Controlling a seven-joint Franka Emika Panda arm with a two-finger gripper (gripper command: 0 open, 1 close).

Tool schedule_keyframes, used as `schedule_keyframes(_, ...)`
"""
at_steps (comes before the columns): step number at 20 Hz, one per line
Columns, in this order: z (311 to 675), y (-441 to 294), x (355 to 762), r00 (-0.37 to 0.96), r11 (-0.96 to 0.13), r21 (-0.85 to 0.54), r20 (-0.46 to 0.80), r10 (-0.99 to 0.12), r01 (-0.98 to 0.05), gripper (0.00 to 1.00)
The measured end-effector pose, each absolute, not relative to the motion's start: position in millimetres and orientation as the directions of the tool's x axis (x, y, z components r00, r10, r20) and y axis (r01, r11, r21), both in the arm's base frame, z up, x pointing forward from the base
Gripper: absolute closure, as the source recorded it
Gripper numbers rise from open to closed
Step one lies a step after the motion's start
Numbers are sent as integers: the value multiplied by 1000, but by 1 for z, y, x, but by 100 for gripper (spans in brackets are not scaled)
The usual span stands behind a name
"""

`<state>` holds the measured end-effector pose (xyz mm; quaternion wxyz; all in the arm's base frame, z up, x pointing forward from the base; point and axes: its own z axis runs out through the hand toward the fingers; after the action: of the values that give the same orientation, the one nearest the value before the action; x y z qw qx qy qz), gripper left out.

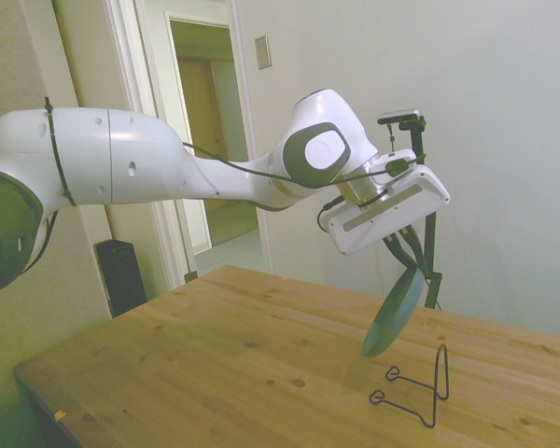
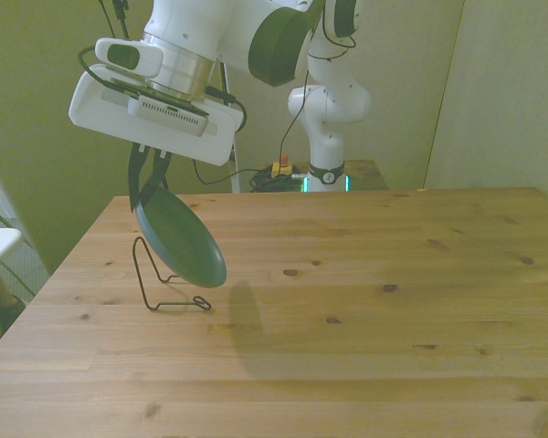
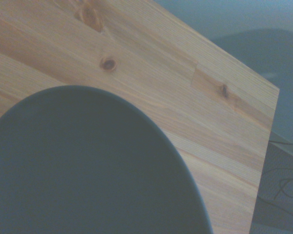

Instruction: Load the plate

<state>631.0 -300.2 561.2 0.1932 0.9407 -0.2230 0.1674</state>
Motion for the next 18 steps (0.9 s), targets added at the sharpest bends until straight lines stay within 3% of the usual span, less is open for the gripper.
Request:
schedule_keyframes(10, 578, -273, 624, 892, -802, 449, 397, -217, -395, 100)
schedule_keyframes(18, 568, -295, 597, 911, -760, 538, 376, -171, -364, 100)
